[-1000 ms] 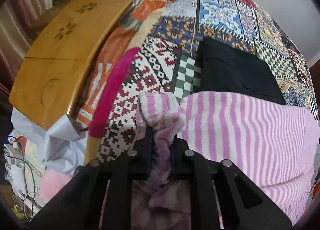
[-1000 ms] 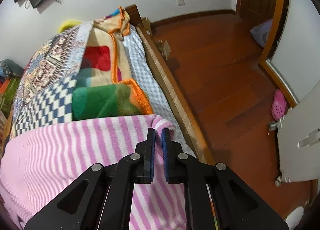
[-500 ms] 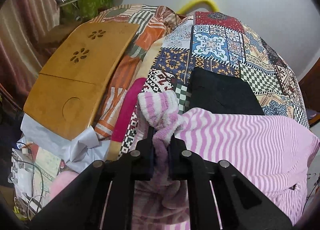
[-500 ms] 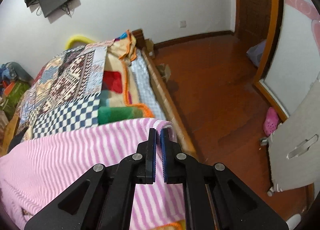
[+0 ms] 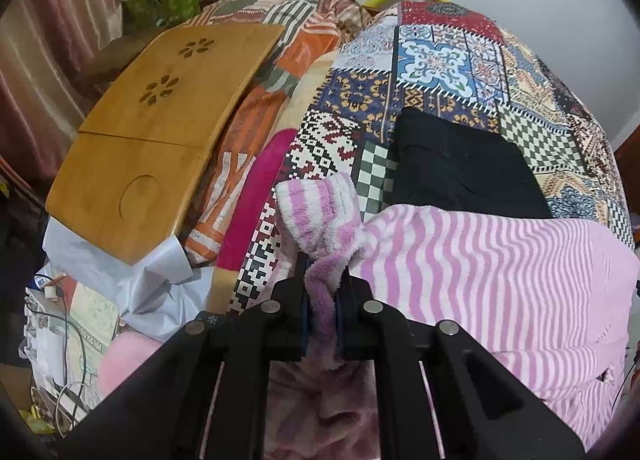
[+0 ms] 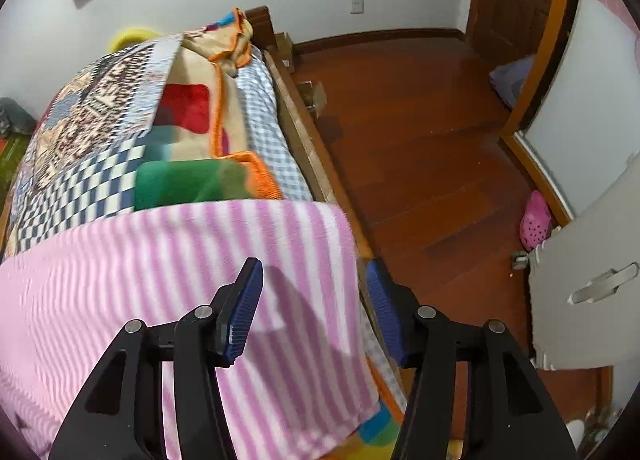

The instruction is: Fold towel

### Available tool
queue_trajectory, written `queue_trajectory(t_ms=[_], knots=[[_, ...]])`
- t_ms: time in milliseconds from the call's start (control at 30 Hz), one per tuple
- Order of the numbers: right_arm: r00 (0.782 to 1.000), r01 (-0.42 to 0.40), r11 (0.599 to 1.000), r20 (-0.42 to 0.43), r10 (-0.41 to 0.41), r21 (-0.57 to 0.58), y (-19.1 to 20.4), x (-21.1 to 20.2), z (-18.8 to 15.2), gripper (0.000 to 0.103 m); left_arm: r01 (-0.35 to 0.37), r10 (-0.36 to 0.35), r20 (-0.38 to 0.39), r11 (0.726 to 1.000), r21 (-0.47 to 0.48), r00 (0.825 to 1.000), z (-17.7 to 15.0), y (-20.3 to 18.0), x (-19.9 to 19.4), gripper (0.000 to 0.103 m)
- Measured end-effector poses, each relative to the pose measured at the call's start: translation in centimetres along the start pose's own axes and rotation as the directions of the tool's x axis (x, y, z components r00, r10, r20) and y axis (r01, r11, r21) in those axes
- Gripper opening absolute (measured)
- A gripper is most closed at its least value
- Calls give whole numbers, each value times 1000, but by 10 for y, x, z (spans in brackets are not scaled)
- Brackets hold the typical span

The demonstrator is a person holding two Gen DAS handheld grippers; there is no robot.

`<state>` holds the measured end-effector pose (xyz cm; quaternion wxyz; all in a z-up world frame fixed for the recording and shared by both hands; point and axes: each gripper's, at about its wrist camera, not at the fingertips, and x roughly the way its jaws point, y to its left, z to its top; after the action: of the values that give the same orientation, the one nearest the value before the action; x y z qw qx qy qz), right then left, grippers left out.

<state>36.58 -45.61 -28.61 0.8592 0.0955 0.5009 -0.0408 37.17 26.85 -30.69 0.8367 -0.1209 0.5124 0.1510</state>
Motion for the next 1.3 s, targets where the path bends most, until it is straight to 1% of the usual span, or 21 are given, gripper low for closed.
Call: queue_trajectory(t_ms=[67,100,133,233,367,433,467,500,533,567,600,633,667,733,767,933,1033,1100,1167,1267,1300], knots=[[1000,-13,1000,-11,14,11,-6,10,4,56,-12,12,-11,1000,4,1000,0,-3,6,10],[1000,-22,1000,-16,22,14,-9,16,6,62,-16,16,-13,1000,6,1000,0,-4,8,10],[1000,-26,1000,-14,26,15,-10,18,6,64,-19,20,-16,1000,10,1000,0,-5,9,10],[998,-67,998,-4,67,3,-12,31,11,64,-25,26,-20,1000,16,999,0,-9,13,10],[988,-144,989,-40,146,39,-15,47,10,63,-28,29,-24,999,24,999,1,-15,17,10],[981,-187,981,-46,189,53,-14,51,8,56,-31,32,-24,999,27,999,1,-17,18,10],[980,-191,980,-50,194,54,-12,53,9,53,-33,33,-23,999,26,999,1,-17,18,10],[977,-204,977,-53,207,53,-10,55,10,41,-32,32,-22,999,25,999,1,-17,18,10],[973,-219,974,-56,222,54,-7,56,10,23,-30,31,-22,999,22,999,1,-17,17,10],[969,-236,970,-60,239,59,-5,57,10,13,-30,30,-20,999,21,999,0,-17,16,10],[964,-256,965,-61,259,59,0,57,10,6,-31,31,-19,999,21,999,0,-17,15,10],[969,-239,970,-52,241,48,5,55,9,6,-33,33,-18,999,23,999,0,-16,14,10],[980,-197,980,-37,197,7,13,50,8,5,-34,35,-15,999,23,999,0,-16,12,10],[988,-156,987,-19,155,-25,19,40,5,4,-35,35,-6,999,16,999,1,-13,7,10],[989,-149,989,-11,148,-26,17,34,3,4,-36,36,1,999,12,999,1,-12,4,10],[988,-148,989,42,149,-20,6,-7,-1,4,-21,23,63,999,-30,998,6,1,-25,11],[978,-204,979,44,205,-9,7,-31,3,4,-43,46,92,999,-29,995,8,6,-42,10],[976,-209,978,63,210,-26,11,-48,6,5,-52,55,102,998,-36,993,9,10,-51,10],[974,-219,975,51,220,-38,20,-48,16,7,-63,66,108,997,-39,992,9,14,-56,10],[978,-205,978,30,206,-44,31,-48,20,22,-74,80,104,995,-65,991,10,25,-57,10],[979,-201,978,27,202,-49,33,-45,21,31,-77,84,96,994,-75,992,10,29,-55,10]])
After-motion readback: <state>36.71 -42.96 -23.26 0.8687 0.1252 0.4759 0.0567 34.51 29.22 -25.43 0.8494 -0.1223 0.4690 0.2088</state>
